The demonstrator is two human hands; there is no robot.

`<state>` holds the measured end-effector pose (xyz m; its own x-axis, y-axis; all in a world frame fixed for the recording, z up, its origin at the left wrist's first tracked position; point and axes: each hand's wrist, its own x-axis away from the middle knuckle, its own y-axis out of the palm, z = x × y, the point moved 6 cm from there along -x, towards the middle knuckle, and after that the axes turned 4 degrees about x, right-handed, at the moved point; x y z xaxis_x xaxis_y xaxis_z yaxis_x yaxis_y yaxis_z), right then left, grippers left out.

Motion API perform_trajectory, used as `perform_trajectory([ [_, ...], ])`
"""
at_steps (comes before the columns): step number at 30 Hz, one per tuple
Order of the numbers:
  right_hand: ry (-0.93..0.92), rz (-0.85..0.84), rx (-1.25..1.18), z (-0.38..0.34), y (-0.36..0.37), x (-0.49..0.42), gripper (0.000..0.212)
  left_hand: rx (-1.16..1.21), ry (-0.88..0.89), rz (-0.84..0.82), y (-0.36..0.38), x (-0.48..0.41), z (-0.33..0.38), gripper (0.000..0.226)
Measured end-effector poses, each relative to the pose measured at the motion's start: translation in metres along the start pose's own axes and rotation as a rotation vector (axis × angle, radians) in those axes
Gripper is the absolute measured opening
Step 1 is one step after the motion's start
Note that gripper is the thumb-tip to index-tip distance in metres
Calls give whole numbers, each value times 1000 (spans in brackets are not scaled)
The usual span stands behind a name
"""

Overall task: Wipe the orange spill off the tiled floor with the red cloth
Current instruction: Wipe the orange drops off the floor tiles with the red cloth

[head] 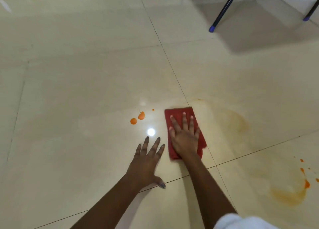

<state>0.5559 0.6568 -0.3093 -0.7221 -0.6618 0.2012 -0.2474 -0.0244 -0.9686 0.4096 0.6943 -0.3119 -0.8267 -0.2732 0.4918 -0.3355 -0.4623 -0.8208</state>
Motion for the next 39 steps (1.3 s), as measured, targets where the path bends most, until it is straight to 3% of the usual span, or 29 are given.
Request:
perform_trajectory([
  [4, 226, -14, -59, 32, -3, -19, 52, -17, -120, 57, -17, 20, -52, 126],
  [6, 222, 32, -64, 8, 7, 16, 52, 25, -198, 55, -19, 30, -79, 129],
  [10, -36, 78, -20, -74, 26, 59, 53, 118, -227, 64, -12, 31, -87, 131],
  [13, -297, 6, 86, -116, 23, 14, 52, 152, -227, 103, -9, 32, -93, 135],
  [14, -295, -13, 86, -114, 21, -9, 51, 158, -233, 109, -8, 32, -96, 137],
  [17, -16, 6, 17, -69, 6, -46, 50, 124, -236, 124, -5, 34, -100, 137],
  [19, 136, 1, -34, -50, 10, -23, 51, 113, -251, 122, -6, 33, -97, 139],
  [22, -49, 14, 36, -98, 21, 24, 56, 23, -245, 216, -11, 31, -105, 137],
  [25, -321, -22, 79, -140, 20, -15, 52, 45, -227, 237, -4, 33, -112, 126],
  [26, -325, -44, 92, -137, 16, -38, 50, 47, -223, 245, -3, 33, -112, 122],
  [29, -38, -37, 22, -89, 5, -71, 50, 47, -201, 297, 0, 34, -110, 121],
  [31, 126, -18, -19, -74, 9, -43, 51, 54, -206, 303, -1, 36, -109, 122],
  [32, 100, -4, -1, -84, 12, -20, 52, 54, -211, 310, 0, 36, -109, 123],
  [34, -123, -7, 47, -123, 20, 6, 56, 42, -217, 327, -1, 36, -109, 122],
  [37, -424, -57, 106, -173, 20, -26, 52, 32, -206, 358, -1, 38, -108, 121],
  [39, -384, -66, 126, -167, 12, -71, 49, 31, -198, 382, 0, 39, -109, 120],
])
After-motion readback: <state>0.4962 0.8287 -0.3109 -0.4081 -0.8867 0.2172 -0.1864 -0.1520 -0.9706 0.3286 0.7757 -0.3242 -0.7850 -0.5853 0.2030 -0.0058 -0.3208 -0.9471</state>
